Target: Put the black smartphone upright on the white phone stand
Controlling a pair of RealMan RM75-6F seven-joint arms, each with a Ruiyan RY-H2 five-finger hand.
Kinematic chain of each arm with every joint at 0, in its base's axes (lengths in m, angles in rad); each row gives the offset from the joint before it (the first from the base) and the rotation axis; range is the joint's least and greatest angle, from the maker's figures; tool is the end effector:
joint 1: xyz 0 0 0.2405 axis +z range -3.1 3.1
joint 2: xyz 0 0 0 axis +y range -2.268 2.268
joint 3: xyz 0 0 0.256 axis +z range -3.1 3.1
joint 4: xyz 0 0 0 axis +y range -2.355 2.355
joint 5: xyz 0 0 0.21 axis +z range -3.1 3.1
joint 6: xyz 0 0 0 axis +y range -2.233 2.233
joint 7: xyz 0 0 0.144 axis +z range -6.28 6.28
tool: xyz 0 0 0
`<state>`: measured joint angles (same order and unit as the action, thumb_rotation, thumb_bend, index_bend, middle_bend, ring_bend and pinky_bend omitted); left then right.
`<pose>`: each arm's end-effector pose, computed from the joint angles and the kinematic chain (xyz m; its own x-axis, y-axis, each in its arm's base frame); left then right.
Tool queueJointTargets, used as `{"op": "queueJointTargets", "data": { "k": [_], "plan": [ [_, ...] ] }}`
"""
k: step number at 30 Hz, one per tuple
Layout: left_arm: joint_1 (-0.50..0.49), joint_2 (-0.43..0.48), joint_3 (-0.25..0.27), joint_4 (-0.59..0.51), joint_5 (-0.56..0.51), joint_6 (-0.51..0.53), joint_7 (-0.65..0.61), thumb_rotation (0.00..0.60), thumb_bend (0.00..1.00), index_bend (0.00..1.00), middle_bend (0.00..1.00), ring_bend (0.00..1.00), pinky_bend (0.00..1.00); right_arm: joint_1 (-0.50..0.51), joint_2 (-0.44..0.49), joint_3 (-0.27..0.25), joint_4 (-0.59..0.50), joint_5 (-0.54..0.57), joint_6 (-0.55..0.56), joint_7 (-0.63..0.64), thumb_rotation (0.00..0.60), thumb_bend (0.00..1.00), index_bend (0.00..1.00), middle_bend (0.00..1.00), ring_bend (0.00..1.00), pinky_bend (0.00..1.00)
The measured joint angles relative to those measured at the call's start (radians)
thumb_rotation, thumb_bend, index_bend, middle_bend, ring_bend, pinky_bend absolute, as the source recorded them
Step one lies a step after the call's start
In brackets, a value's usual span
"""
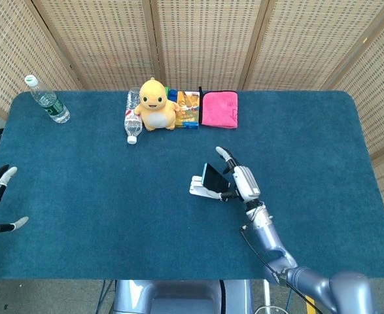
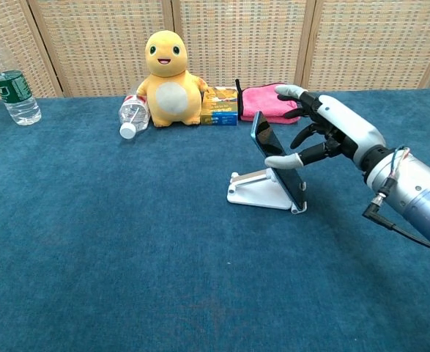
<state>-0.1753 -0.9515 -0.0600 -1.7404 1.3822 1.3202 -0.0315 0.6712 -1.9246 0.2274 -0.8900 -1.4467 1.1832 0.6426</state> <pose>-0.3022 0.2075 0.1862 0.3845 0.1154 0.9159 0.9208 0.0227 -0.3894 -0.1687 -0.3548 -0.0606 -0.2889 -0.2304 0.9292 -0.8911 -0.2901 -0.3490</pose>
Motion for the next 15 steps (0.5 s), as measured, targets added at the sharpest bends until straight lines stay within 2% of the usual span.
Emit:
{"op": "queueJointTargets", "data": {
  "k": [2,5,10,15],
  "plan": [
    [0.001,0.0,0.0,0.0,0.001,0.002,0.001,0.6,0.0,0.0,0.0,0.0,0.0,-0.001,0.013,-0.006,-0.015,-0.006,-0.002,0.002,0.6,0.04,0.0,0.0,0.01,0.19],
    [0.002,0.0,0.001,0.0,0.004,0.004,0.0,0.6,0.0,0.0,0.0,0.0,0.0,-0.002,0.039,-0.02,-0.044,-0.017,-0.006,0.001,0.6,0.0,0.0,0.0,0.0,0.13],
    [0.005,0.003,0.002,0.0,0.01,0.01,-0.007,0.6,0.0,0.0,0.0,0.0,0.0,-0.015,0.081,-0.044,-0.085,-0.054,0.033,-0.06,0.6,0.0,0.0,0.0,0.0,0.12],
    [0.009,0.005,0.005,0.002,0.023,0.02,-0.017,0.6,0.0,0.0,0.0,0.0,0.0,-0.035,0.2,-0.078,-0.176,-0.106,0.076,-0.105,0.6,0.0,0.0,0.0,0.0,0.12]
  ]
}}
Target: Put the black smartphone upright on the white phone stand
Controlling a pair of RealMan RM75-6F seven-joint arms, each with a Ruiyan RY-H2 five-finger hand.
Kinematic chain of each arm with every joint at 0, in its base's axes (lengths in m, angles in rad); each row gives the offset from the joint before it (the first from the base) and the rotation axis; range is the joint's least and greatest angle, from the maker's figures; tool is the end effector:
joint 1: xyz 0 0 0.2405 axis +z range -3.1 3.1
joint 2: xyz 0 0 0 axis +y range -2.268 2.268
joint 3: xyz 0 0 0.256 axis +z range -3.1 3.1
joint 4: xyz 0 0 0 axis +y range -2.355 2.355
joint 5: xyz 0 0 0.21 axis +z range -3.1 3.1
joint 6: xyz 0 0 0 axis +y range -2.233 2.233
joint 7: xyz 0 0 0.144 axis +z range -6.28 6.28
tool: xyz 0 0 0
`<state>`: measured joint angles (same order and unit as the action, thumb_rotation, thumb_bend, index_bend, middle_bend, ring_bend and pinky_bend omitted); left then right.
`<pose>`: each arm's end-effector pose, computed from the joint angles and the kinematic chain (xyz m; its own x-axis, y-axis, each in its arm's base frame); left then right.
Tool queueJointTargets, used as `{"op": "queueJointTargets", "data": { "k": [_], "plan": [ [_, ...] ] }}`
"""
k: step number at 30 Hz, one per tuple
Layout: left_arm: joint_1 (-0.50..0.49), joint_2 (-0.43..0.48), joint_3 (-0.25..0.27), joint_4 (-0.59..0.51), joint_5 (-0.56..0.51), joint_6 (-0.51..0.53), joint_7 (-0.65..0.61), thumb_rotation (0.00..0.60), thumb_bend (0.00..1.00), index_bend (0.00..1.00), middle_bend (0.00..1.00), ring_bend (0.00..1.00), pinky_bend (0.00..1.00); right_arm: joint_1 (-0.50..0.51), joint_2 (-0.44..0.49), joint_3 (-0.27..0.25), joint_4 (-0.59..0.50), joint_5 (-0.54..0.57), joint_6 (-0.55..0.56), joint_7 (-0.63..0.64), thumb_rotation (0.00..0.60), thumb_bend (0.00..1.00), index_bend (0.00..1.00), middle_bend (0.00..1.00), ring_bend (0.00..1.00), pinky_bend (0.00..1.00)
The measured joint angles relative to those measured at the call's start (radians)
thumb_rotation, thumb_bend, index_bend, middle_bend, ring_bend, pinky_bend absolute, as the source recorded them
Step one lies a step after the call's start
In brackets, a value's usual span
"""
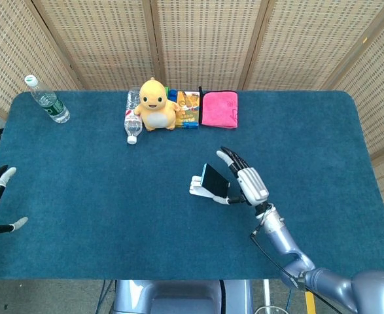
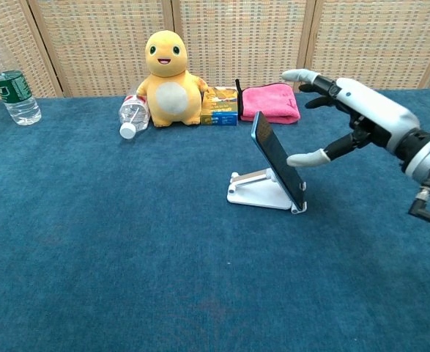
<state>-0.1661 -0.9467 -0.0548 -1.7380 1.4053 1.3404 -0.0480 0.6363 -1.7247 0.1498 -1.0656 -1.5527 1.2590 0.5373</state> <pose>-0.3014 0.2040 0.1888 0.3813 0.1034 0.9187 0.9231 0.0111 -0.3844 -0.1784 -0.3413 -0.0139 -0.1033 -0.2097 0.9723 -0.8785 -0.4392 -0.1881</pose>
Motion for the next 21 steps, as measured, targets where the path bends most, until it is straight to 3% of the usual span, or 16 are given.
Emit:
{"op": "queueJointTargets", "data": {
  "k": [10,13,21],
  "plan": [
    [0.019,0.003,0.01,0.004,0.037,0.041,-0.015,0.6,0.0,0.0,0.0,0.0,0.0,-0.105,0.333,-0.101,-0.145,-0.093,0.102,-0.175,0.6,0.0,0.0,0.0,0.0,0.12],
    [0.027,-0.001,0.011,0.005,0.048,0.064,-0.005,0.6,0.0,0.0,0.0,0.0,0.0,-0.179,0.423,-0.121,-0.211,-0.072,0.147,-0.278,0.6,0.0,0.0,0.0,0.0,0.12],
    [0.043,-0.026,0.027,0.026,0.125,0.116,0.02,0.6,0.0,0.0,0.0,0.0,0.0,-0.38,0.547,-0.145,-0.42,0.042,0.278,-0.465,0.6,0.0,0.0,0.0,0.0,0.07]
  ]
}}
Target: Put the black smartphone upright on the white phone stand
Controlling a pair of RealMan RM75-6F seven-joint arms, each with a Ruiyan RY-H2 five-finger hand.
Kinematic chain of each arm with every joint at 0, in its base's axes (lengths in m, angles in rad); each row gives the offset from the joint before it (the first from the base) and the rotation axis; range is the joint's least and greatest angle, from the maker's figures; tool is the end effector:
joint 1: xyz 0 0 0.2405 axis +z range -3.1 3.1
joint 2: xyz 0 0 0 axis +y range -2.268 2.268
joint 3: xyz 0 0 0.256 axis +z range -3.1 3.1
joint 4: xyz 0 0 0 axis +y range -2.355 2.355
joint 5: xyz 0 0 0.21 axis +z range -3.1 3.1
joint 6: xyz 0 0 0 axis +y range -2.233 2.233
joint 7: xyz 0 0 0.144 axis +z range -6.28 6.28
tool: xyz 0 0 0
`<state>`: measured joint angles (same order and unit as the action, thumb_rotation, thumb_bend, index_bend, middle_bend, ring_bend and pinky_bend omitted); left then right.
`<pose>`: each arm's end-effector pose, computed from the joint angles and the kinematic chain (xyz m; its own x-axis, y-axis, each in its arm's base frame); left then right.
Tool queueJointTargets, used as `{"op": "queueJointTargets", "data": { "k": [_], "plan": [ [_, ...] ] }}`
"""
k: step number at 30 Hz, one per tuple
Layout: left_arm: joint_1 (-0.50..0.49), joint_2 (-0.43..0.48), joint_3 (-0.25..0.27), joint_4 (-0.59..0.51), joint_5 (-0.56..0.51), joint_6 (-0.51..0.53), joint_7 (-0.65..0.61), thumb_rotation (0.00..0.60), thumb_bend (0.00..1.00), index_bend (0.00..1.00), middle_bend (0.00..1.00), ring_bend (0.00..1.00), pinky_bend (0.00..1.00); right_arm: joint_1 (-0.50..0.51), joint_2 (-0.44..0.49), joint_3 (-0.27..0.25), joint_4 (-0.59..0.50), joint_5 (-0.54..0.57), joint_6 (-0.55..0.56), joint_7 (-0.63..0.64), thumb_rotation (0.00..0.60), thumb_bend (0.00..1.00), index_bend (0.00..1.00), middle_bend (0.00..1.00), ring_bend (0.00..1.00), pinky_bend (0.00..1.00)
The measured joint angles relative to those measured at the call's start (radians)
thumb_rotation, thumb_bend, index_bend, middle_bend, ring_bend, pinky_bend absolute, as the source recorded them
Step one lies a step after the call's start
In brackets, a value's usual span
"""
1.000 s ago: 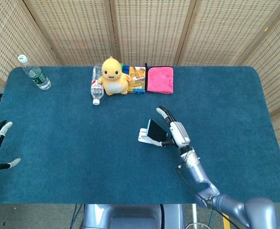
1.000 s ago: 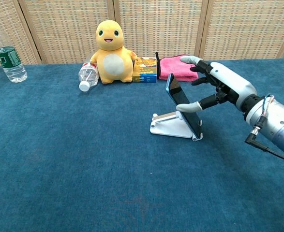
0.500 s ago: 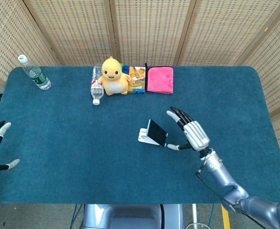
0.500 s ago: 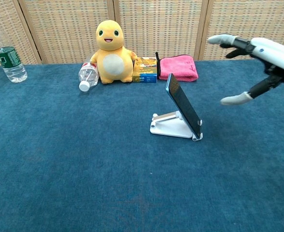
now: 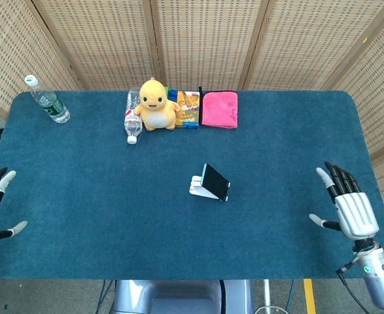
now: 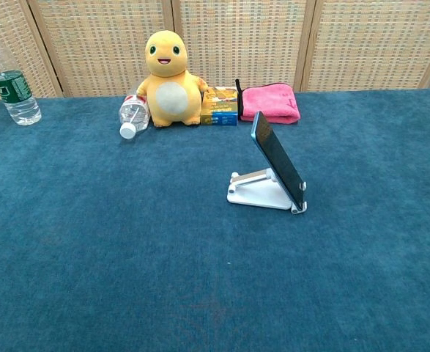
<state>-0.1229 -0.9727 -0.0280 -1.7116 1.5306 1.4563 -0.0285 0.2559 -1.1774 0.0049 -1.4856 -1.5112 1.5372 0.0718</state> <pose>-0.2937 0.1866 0.1874 0.4177 0.0346 0.9079 0.9071 -0.0731 -0.4146 -0.2949 -0.2267 0.1525 0.3871 0.0762 0.9189 -0.9026 -0.1722 0.3945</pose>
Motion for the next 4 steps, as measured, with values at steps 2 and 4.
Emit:
{"op": "queueJointTargets", "data": {
  "k": [2,4],
  "plan": [
    [0.003,-0.009,0.008,0.009,0.018,0.008,0.01,0.6,0.0,0.0,0.0,0.0,0.0,-0.025,0.029,-0.004,-0.049,0.011,0.017,-0.016,0.6,0.0,0.0,0.0,0.0,0.06],
    [0.005,-0.014,0.014,0.011,0.028,0.011,0.019,0.6,0.0,0.0,0.0,0.0,0.0,-0.049,0.06,-0.008,-0.099,0.02,0.03,-0.032,0.6,0.0,0.0,0.0,0.0,0.05]
  ]
}}
